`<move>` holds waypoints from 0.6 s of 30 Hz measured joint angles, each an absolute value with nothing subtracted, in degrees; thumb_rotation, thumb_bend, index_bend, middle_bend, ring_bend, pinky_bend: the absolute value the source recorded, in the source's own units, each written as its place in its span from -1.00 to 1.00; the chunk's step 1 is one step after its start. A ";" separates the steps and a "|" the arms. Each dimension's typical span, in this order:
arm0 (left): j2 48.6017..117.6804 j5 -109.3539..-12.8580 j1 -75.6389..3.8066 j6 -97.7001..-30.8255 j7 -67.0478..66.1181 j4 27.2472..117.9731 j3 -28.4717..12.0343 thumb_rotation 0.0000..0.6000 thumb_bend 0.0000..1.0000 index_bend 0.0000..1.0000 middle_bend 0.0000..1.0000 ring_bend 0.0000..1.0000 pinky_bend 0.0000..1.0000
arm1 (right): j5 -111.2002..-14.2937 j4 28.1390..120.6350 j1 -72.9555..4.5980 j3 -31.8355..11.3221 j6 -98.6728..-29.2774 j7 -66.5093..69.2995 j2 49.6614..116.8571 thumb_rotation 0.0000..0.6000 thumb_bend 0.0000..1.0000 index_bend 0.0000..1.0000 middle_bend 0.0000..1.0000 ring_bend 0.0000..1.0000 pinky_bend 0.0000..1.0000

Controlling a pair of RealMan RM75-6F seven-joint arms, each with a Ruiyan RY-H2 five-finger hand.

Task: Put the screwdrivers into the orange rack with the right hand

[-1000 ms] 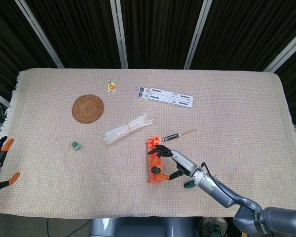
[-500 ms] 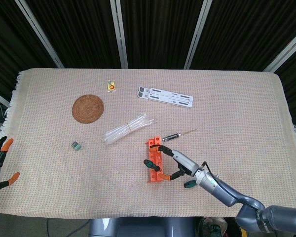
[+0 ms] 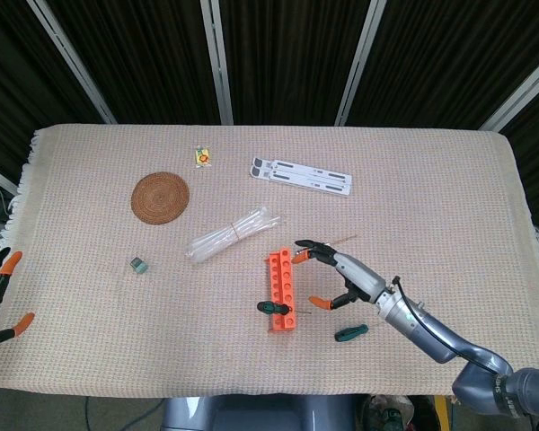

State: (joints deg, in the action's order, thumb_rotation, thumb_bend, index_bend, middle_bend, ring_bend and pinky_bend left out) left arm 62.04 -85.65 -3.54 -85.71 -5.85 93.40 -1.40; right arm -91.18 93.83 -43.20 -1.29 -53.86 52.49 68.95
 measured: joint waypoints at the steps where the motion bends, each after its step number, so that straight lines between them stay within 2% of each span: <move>1: 62.06 -85.68 -3.55 -85.69 -5.86 93.41 -1.38 1.00 -0.60 -1.00 -1.00 -1.00 -1.00 | -90.90 93.83 -43.25 -1.27 -53.45 51.14 68.52 1.00 -0.46 -0.37 -0.90 -1.00 -1.00; 6: 62.04 -85.97 -3.63 -85.70 -6.09 93.53 -1.34 1.00 -0.60 -1.00 -1.00 -1.00 -1.00 | -89.30 93.91 -43.27 -0.69 -51.11 42.39 66.38 1.00 -0.46 -0.21 -0.89 -1.00 -1.00; 18: 61.58 -86.15 -3.54 -86.22 -7.25 94.44 -1.46 1.00 -0.60 -1.00 -1.00 -1.00 -1.00 | -85.13 94.90 -40.43 2.95 -48.07 13.75 65.50 1.00 -0.61 -0.20 -0.88 -1.00 -1.00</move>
State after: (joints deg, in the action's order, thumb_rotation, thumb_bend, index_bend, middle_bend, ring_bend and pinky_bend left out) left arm 61.58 -86.15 -3.54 -86.22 -7.25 94.44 -1.46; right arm -85.13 94.90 -40.43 2.95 -48.07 13.75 65.50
